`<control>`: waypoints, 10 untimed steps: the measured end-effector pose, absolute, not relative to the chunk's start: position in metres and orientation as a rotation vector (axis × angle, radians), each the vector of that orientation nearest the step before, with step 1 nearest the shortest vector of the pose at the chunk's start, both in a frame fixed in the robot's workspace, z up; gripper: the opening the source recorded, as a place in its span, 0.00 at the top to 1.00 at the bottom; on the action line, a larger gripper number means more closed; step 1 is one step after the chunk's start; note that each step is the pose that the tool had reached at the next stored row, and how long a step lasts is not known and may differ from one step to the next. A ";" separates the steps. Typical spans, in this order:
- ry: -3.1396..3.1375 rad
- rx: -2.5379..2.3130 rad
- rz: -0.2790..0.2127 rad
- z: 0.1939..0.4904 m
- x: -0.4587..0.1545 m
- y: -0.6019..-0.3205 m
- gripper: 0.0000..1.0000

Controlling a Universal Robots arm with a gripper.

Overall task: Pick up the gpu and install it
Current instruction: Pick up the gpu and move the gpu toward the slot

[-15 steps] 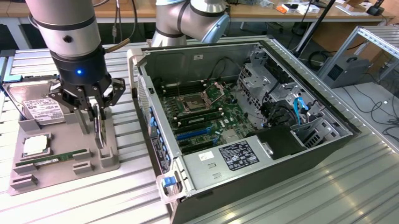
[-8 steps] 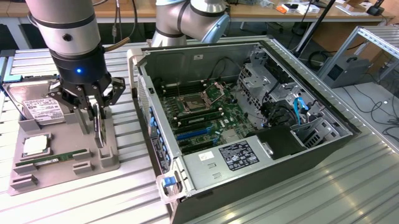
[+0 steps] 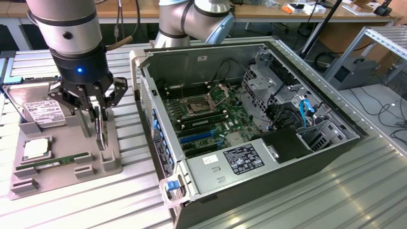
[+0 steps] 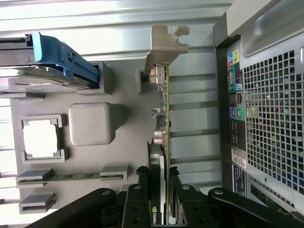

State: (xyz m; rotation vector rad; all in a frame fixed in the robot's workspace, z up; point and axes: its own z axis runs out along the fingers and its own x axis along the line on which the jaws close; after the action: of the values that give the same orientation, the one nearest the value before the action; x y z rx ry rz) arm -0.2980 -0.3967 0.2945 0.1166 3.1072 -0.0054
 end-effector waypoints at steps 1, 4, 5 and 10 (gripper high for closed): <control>3.107 0.117 -0.005 0.295 -0.298 -0.397 0.73; 3.107 0.117 -0.003 0.296 -0.298 -0.397 0.73; 3.107 0.117 -0.002 0.297 -0.298 -0.397 0.73; 3.108 0.117 0.005 0.302 -0.298 -0.397 0.73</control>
State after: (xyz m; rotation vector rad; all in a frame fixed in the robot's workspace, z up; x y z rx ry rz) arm -0.2980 -0.3967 0.3015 0.1167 3.1075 0.0049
